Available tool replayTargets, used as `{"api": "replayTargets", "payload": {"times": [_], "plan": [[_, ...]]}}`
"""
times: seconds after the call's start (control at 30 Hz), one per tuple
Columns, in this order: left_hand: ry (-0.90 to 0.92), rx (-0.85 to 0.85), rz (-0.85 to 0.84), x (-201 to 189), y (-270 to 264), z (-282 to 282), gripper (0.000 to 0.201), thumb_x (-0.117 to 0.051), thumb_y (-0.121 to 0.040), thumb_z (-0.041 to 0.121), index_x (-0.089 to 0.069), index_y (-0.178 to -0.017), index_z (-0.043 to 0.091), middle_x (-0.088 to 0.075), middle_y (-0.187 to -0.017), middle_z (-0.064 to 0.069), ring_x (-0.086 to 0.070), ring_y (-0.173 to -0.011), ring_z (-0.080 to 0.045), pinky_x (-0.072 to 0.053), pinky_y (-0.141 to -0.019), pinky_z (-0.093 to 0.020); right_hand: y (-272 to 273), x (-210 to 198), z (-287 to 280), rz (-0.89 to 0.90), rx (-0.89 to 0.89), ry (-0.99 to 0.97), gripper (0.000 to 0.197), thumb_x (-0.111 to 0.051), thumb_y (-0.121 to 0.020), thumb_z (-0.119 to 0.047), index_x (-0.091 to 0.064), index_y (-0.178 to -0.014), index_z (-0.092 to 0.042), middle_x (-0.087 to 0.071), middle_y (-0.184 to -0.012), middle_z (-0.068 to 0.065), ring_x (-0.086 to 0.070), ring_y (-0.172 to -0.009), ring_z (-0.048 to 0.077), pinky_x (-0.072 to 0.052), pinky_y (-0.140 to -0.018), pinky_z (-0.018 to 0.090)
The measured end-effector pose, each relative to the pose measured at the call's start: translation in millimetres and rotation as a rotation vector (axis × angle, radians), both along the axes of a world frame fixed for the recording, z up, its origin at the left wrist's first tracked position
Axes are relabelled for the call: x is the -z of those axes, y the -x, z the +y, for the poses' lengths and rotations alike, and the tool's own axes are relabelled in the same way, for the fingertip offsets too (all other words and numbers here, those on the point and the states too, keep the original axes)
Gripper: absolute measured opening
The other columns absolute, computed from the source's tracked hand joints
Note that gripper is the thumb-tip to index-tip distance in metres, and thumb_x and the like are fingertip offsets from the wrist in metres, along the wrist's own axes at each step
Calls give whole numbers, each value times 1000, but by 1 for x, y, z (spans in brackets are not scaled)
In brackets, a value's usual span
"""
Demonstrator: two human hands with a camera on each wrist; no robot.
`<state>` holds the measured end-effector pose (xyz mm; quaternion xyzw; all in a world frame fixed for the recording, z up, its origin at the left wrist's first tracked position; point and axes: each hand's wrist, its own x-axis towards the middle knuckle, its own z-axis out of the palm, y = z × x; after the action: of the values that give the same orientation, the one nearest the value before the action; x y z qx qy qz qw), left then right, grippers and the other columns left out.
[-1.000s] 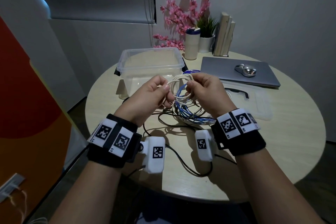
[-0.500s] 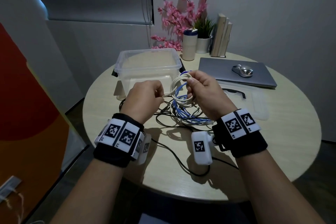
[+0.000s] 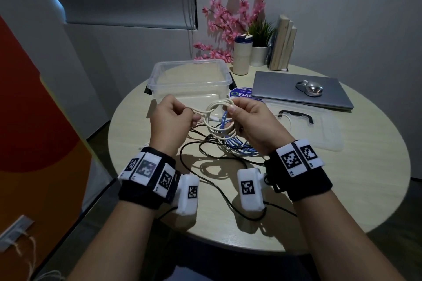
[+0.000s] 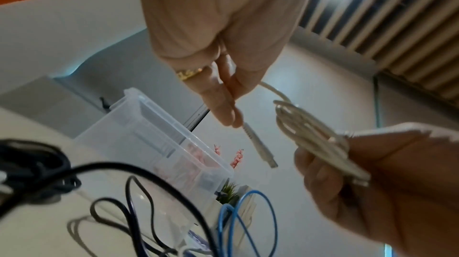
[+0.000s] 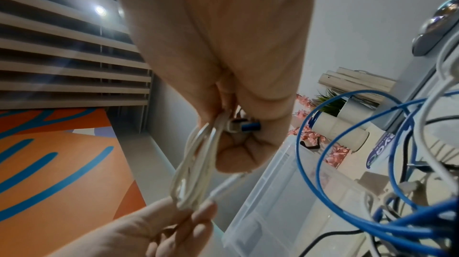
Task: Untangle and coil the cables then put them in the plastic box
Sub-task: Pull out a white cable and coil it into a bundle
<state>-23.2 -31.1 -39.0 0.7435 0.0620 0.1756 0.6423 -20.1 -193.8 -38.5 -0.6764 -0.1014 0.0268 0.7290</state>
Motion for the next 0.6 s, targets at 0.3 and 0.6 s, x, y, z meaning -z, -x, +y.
{"api": "replayTargets", "payload": {"times": [0.3, 0.6], "plan": [[502, 226, 157, -5, 1, 7, 17, -48, -93, -6, -47, -82, 6, -60, -66, -11, -59, -45, -8, -48, -43, -15, 1, -3, 9, 41, -59, -73, 17, -43, -98, -6, -60, -99, -6, -64, -82, 7, -59, -57, 14, -52, -59, 30], [299, 395, 213, 4, 8, -2, 9, -58, -90, 3, -67, -86, 4, -71, -68, -7, -65, -55, -11, -56, -60, -22, -2, -7, 9, -29, 72, -165, 18, -48, -95, -1, -65, -95, -8, -64, -79, 12, -65, -59, 12, -52, -52, 22]]}}
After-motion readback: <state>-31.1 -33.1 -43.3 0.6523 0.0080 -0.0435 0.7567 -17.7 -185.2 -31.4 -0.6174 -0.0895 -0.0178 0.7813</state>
